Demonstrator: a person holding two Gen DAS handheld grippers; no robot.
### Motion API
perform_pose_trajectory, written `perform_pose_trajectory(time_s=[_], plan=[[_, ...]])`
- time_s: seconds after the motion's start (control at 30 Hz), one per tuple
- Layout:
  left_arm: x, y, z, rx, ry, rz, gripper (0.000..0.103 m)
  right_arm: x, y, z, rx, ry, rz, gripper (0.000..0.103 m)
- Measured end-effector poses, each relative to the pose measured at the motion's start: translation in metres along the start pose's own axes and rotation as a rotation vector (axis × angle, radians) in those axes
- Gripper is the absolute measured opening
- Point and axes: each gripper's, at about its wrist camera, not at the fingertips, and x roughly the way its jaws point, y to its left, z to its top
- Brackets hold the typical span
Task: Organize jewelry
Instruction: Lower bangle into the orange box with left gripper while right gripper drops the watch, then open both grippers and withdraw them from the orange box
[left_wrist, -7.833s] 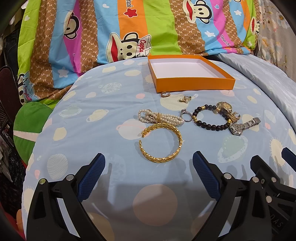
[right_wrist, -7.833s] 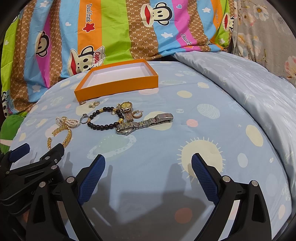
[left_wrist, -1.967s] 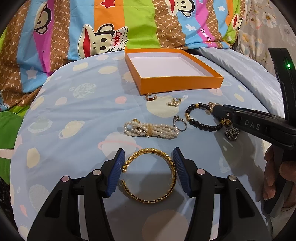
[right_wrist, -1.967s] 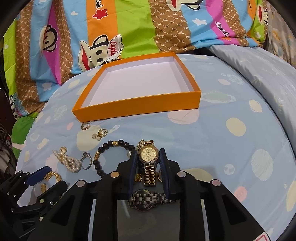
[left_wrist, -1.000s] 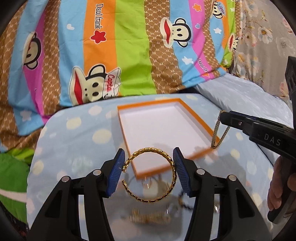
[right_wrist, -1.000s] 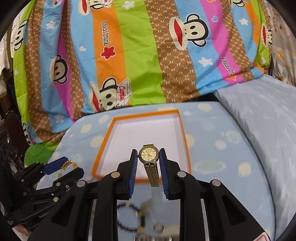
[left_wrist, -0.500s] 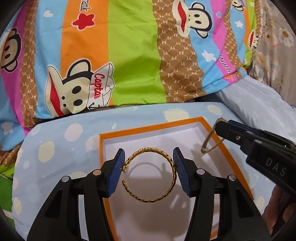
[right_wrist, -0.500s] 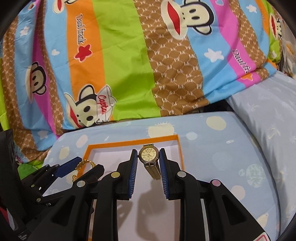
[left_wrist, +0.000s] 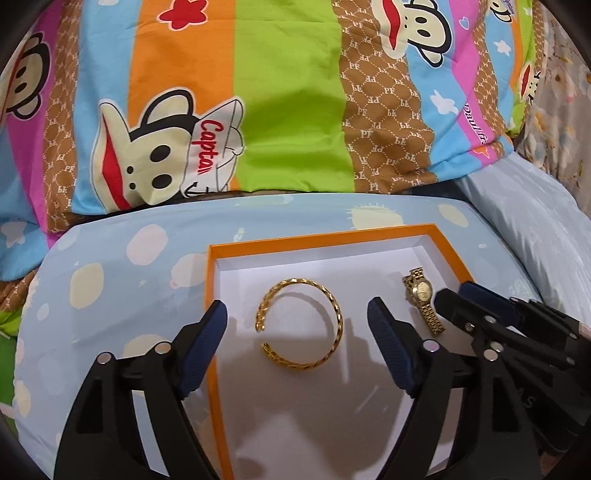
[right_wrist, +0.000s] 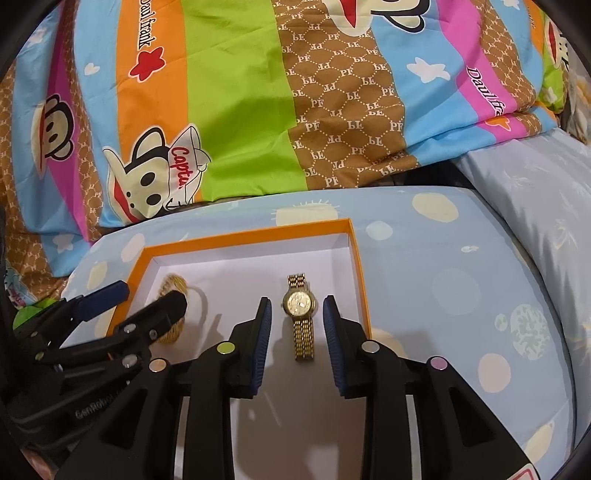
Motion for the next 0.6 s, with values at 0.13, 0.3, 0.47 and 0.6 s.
perform_pose_trajectory(time_s=[0.13,0.3,0.47,0.6], plan=[[-0.009,0.006,-0.007,0.023,-0.022,-0.001,0.077,-0.009,-0.003,-0.015,0.013,0.013,0.0,0.031],[-0.013,0.011,-0.017,0.053,-0.046,0.019,0.077,-0.019,-0.004,-0.034,0.021,0.02,-0.01,0.03],[-0.009,0.022,-0.022,0.044,-0.036,0.042,0.076,-0.033,-0.003,-0.051,0.037,0.018,-0.019,0.03],[-0.007,0.028,-0.027,0.047,-0.007,0.034,0.076,-0.041,0.0,-0.061,0.028,0.022,-0.041,0.027]])
